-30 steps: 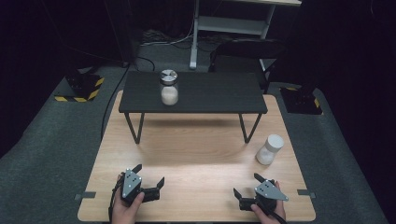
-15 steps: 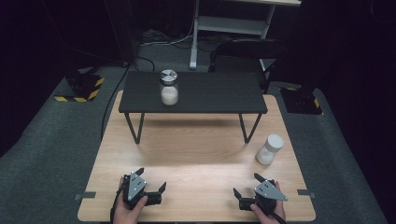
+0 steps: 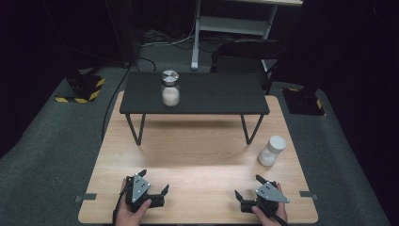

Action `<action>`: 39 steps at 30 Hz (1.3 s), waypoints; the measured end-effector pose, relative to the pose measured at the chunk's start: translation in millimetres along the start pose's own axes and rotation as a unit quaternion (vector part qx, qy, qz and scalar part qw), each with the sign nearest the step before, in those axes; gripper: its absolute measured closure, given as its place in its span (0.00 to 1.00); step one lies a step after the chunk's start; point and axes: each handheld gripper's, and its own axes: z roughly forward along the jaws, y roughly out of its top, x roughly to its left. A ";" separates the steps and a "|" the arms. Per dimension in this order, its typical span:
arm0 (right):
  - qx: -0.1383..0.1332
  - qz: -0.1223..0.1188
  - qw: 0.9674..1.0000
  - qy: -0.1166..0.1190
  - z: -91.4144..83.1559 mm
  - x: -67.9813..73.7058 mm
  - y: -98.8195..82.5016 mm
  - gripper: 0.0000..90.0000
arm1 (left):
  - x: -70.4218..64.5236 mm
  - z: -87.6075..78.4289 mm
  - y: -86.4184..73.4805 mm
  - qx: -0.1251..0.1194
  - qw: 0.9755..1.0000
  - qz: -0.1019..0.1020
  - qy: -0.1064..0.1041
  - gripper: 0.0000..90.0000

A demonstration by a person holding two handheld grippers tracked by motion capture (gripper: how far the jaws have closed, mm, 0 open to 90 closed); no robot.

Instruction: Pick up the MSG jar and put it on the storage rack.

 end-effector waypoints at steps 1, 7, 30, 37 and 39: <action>0.000 0.000 1.000 0.001 0.0 -0.4 0.0 0.00 | -0.4 0.1 0.2 0.001 1.000 0.001 -0.002 0.00; 0.002 0.000 1.000 0.006 1.1 -2.4 1.1 0.00 | 0.1 -0.6 -1.0 -0.003 1.000 -0.007 0.000 0.00; -0.064 0.033 0.997 -0.023 -21.3 -4.5 -1.0 0.00 | -1.0 -2.7 -1.9 -0.003 1.000 -0.008 -0.002 0.00; -0.081 0.047 0.995 -0.048 -32.4 -10.9 -3.5 0.00 | -1.4 -2.8 -2.2 -0.003 1.000 -0.008 -0.002 0.00; -0.083 0.051 0.994 -0.054 -35.1 -12.9 -4.2 0.00 | -1.1 -2.9 -2.1 -0.003 1.000 -0.008 -0.003 0.00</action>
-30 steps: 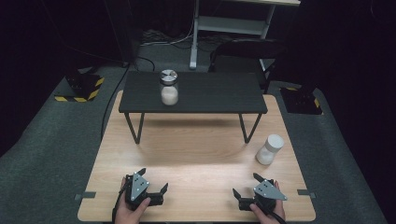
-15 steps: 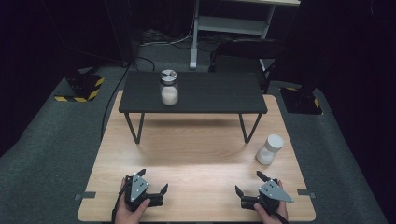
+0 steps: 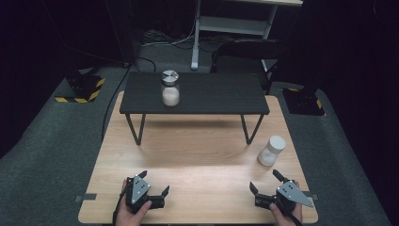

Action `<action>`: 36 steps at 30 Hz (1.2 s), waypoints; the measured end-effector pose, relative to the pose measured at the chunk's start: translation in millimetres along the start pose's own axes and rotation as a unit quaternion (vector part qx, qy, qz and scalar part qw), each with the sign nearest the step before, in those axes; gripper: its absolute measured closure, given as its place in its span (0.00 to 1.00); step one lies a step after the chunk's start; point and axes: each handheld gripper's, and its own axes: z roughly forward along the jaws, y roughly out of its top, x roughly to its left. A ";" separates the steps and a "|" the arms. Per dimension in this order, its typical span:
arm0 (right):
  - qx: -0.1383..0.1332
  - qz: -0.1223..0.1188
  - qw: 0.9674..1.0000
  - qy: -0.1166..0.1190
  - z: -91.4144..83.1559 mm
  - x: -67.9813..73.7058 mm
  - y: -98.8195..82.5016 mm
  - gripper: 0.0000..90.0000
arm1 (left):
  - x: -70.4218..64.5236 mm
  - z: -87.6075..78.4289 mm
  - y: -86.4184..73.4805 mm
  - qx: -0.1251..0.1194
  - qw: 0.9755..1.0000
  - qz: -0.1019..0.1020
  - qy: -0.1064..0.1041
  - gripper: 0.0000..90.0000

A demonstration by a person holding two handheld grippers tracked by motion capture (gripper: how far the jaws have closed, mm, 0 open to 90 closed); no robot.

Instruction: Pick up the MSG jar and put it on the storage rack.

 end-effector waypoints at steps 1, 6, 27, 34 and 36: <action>-0.001 0.000 1.000 -0.003 -1.1 -1.0 -0.2 0.00 | -0.1 0.1 0.1 0.000 1.000 0.000 0.000 0.00; -0.005 0.005 1.000 -0.017 -5.2 -5.3 -1.2 0.00 | -0.3 0.2 0.4 0.001 1.000 0.000 -0.001 0.00; 0.000 0.023 0.997 -0.074 -2.3 -14.9 -12.1 0.00 | -1.4 1.3 5.0 0.016 1.000 0.004 -0.002 0.00; 0.004 0.030 0.996 -0.085 7.2 -20.5 -10.1 0.00 | -1.8 0.9 4.4 0.015 1.000 0.004 -0.005 0.00; 0.012 0.029 0.995 -0.090 12.4 -22.3 -8.7 0.00 | -0.7 1.0 4.7 0.015 1.000 0.003 -0.006 0.00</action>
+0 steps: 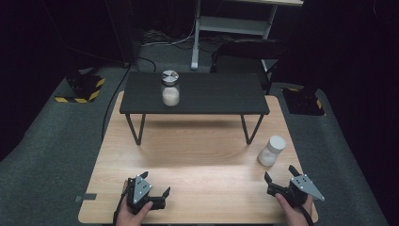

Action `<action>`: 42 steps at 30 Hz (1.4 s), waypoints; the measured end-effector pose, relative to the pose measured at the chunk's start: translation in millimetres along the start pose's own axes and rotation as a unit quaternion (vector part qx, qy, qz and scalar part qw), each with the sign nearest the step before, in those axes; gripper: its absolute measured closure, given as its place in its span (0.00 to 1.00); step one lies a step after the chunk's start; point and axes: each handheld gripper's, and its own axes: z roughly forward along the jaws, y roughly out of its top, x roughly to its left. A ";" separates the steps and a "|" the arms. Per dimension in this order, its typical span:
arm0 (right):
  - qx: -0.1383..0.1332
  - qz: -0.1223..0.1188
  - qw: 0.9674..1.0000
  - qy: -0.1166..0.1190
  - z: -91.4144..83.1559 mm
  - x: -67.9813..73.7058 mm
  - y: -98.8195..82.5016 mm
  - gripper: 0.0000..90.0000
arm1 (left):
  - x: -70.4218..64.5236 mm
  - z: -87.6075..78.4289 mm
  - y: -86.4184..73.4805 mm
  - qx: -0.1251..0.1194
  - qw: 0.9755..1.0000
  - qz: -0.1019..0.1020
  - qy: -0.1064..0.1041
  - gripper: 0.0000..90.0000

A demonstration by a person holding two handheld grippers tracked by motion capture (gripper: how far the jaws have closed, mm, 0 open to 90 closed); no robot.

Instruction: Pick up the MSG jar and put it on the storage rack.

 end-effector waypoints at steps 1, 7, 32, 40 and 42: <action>0.002 -0.004 1.000 -0.002 1.8 -0.2 0.2 0.00 | 0.2 0.0 0.0 0.000 1.000 -0.001 0.000 0.00; 0.007 -0.006 1.000 -0.007 13.2 -6.1 5.7 0.00 | -0.6 0.3 0.8 0.002 1.000 0.004 0.001 0.00; -0.010 0.028 0.999 -0.021 49.6 -15.7 27.1 0.03 | 0.9 0.3 0.7 0.002 1.000 -0.001 -0.002 0.00; -0.019 0.034 0.999 -0.025 55.7 -14.7 27.3 0.15 | 0.7 0.3 0.4 0.001 1.000 -0.003 -0.001 0.00; -0.025 0.037 0.999 -0.022 56.1 -15.6 25.8 0.17 | 0.6 0.1 0.1 0.000 1.000 -0.004 -0.001 0.00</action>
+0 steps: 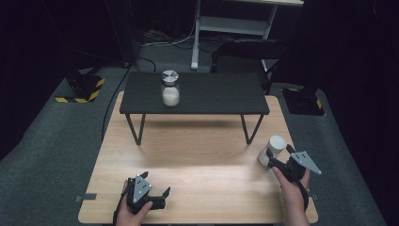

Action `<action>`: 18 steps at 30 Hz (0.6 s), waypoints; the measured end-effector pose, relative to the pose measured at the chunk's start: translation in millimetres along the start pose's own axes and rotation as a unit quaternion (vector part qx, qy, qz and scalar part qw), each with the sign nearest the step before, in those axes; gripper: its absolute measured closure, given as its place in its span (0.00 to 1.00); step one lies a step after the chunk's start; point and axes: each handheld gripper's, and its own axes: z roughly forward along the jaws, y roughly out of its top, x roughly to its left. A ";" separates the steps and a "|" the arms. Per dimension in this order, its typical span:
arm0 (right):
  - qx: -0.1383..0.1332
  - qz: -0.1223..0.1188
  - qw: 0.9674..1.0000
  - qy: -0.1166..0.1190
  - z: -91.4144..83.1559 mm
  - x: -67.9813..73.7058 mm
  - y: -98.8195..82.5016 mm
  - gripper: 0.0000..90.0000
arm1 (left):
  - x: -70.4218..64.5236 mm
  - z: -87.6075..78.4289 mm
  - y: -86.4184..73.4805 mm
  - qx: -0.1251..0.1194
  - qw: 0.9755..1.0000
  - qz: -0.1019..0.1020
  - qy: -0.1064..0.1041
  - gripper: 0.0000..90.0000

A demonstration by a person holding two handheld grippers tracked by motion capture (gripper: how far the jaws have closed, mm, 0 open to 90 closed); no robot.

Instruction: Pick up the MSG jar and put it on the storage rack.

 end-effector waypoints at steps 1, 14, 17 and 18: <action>-0.003 -0.002 1.000 0.000 0.1 0.8 -0.7 0.18 | 0.0 -0.1 -0.1 0.000 1.000 0.002 -0.001 0.00; 0.006 -0.001 1.000 0.002 7.9 1.6 0.7 0.35 | -0.2 0.3 1.2 0.003 1.000 0.005 -0.001 0.00; 0.006 0.002 1.000 0.004 8.8 1.0 0.1 0.36 | -0.1 0.2 0.9 0.003 1.000 0.003 0.000 0.00; 0.003 0.004 1.000 0.004 8.7 1.1 -0.9 0.36 | 0.0 0.2 1.0 0.003 1.000 0.004 -0.001 0.00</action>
